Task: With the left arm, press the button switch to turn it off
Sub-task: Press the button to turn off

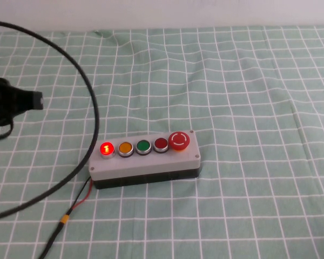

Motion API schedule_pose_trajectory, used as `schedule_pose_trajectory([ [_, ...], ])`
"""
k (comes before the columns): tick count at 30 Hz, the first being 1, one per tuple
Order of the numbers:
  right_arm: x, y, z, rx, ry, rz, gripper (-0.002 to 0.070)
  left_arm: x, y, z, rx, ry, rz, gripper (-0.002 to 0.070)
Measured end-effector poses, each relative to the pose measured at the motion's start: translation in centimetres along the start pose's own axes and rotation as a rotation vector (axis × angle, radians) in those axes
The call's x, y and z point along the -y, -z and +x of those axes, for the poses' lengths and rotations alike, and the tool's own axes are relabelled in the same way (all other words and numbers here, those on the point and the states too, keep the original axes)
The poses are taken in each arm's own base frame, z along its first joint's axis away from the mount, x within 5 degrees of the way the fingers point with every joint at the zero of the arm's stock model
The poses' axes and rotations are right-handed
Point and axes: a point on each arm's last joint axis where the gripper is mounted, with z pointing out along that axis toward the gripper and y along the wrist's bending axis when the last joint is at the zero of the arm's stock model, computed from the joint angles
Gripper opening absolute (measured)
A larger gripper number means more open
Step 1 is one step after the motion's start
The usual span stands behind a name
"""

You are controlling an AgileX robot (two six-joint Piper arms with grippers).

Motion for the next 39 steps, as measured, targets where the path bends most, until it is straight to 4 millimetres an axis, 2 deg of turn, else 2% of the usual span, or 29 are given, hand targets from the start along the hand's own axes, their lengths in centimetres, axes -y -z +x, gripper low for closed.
schedule_pose_trajectory([
  [3,0.0,0.0,0.0,0.0,0.0,0.0,-0.0017,0.4,-1.7,-1.8,-0.125,-0.03,0.021,-0.0002],
  [8,0.0,0.0,0.0,0.0,0.0,0.0,-0.0017,1.5,-5.8,-3.5,-0.309,-0.073,0.061,-0.0002],
  [14,0.0,0.0,0.0,0.0,0.0,0.0,-0.0017,4.0,-11.3,-3.2,-0.453,-0.133,0.101,-0.0002],
  [17,0.0,0.0,0.0,0.0,0.0,0.0,-0.0017,5.0,-13.0,-2.6,-0.501,-0.147,0.121,-0.0002],
  [33,0.0,0.0,0.0,0.0,0.0,0.0,-0.0017,5.7,-17.6,-0.7,-0.623,-0.116,0.147,-0.0002],
  [39,0.0,0.0,0.0,0.0,0.0,0.0,-0.0017,5.8,-18.4,-0.4,-0.649,-0.116,0.147,-0.0002],
])
